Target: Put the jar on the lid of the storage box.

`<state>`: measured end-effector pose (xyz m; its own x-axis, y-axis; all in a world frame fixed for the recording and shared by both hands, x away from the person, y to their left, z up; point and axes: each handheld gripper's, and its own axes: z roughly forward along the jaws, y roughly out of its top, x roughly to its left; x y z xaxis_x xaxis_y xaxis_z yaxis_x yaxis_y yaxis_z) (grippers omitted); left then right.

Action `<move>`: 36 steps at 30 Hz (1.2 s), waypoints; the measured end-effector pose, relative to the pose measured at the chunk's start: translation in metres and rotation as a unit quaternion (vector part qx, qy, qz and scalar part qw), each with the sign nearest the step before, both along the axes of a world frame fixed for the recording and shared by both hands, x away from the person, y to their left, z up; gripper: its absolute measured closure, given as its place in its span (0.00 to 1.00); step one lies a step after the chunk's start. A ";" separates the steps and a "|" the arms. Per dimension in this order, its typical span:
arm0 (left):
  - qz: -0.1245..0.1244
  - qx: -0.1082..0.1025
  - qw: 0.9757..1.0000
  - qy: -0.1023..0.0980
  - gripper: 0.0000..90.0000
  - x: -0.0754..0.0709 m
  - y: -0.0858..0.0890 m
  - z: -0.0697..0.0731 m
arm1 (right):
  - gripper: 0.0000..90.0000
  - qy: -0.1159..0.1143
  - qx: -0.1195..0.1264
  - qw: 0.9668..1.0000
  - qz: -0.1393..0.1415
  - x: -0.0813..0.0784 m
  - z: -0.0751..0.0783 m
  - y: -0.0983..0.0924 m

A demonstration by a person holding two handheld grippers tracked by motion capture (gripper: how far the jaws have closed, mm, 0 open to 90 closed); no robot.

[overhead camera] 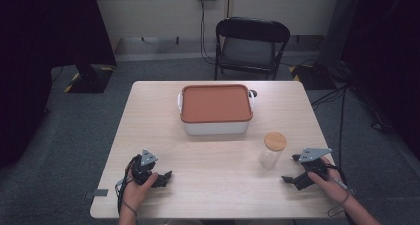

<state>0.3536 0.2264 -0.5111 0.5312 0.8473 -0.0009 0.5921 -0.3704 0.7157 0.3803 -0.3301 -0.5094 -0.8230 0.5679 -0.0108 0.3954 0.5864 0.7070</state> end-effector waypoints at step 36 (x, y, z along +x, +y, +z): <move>0.000 0.000 1.000 0.000 0.00 0.000 0.000 0.000 | 0.01 0.005 0.004 1.000 0.002 0.002 0.006 -0.001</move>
